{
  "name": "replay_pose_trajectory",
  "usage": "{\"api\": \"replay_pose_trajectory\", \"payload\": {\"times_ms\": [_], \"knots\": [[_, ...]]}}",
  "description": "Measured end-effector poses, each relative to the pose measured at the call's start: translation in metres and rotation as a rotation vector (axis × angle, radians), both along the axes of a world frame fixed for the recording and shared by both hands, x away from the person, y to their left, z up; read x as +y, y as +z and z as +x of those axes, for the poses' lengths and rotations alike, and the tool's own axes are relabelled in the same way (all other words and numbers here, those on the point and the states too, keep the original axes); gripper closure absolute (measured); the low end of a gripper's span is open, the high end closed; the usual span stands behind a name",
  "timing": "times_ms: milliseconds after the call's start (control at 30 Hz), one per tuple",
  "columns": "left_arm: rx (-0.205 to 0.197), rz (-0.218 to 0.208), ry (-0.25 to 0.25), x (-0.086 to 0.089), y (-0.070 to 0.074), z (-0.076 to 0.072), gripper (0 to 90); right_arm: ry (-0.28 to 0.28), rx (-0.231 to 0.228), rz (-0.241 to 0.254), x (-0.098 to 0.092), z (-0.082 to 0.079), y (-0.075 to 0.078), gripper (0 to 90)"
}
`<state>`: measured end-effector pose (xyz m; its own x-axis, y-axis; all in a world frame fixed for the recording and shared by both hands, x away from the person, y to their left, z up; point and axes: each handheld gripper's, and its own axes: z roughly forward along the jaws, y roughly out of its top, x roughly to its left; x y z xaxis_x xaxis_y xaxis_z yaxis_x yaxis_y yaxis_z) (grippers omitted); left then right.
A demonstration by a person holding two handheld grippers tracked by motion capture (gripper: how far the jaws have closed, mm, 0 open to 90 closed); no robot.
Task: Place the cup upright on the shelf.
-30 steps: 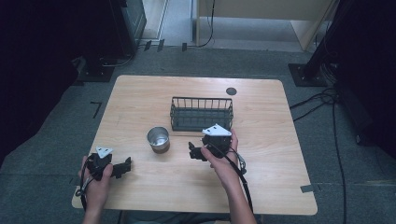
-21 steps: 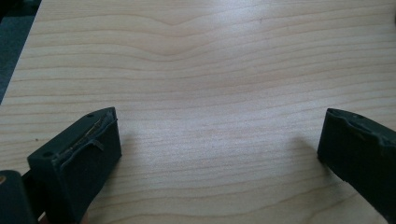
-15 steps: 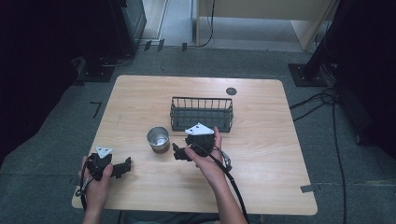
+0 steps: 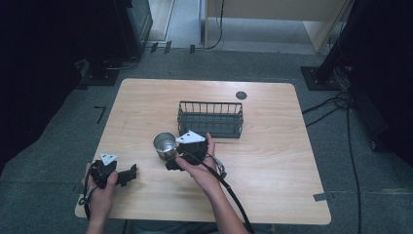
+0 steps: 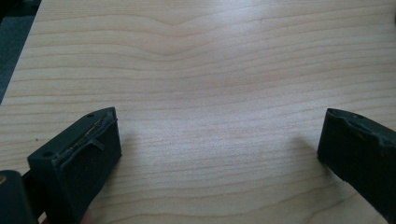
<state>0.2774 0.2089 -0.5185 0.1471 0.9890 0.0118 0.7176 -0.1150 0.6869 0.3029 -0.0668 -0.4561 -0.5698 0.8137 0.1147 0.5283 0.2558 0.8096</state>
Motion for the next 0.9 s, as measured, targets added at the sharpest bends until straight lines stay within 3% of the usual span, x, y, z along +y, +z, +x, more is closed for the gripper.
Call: {"api": "replay_pose_trajectory", "payload": {"times_ms": [400,533,700,900], "knots": [[-0.002,0.0,0.0,0.0,0.0,0.0,0.0,0.017,0.01,-0.016,0.027,0.01,-0.012,0.0],[-0.002,-0.002,0.001,0.0,0.0,0.0,0.0,-0.012,0.027,0.002,0.037,0.018,-0.02,0.0],[0.0,0.0,0.0,0.0,0.0,0.0,0.0,-0.037,0.04,-0.018,0.044,0.024,-0.028,0.2],[0.0,0.0,0.0,0.0,0.0,0.0,0.0,-0.083,0.033,-0.037,0.054,0.031,-0.036,9.5]]}}
